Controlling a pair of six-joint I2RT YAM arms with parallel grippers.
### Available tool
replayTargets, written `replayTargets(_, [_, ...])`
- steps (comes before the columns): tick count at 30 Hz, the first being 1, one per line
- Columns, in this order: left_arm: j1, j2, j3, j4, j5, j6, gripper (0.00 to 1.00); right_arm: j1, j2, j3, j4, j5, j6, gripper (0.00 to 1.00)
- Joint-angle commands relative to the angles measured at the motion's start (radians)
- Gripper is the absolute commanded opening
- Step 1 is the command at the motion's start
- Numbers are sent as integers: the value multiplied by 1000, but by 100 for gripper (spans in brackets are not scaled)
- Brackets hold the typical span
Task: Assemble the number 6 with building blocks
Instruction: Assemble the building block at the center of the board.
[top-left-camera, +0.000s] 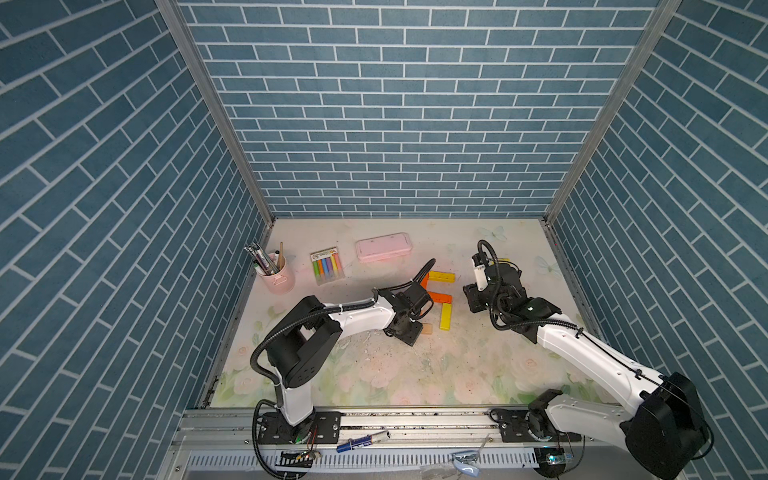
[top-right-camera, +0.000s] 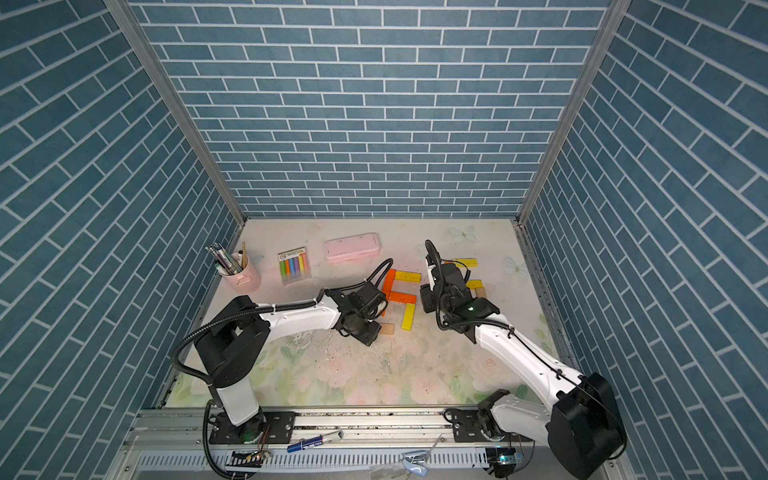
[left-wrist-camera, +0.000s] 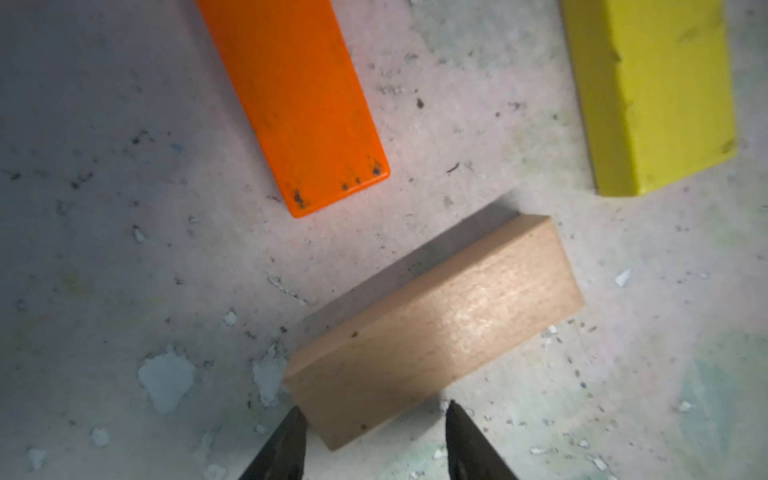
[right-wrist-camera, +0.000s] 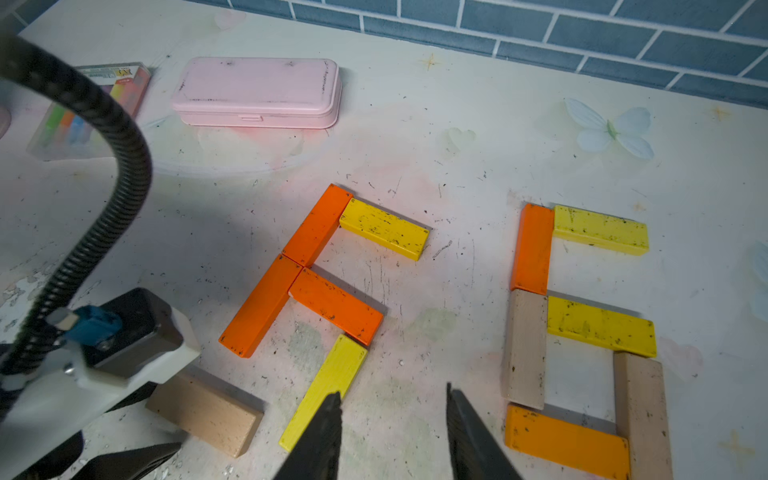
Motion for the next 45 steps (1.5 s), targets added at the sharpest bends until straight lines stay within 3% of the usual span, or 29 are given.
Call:
replayTargets(1, [-5,17,26,-20,-50,-3,53,-9,-28,-16,-3,-6,40,43])
replayTargets(11, [-5,35,58,-11,-50,27,43,-12,-26,-24,-3,-15,44,43])
replayTargets(45, [-1,84,131,-15,-13,29,43,-17,-22,-34,-26,-18,47,43])
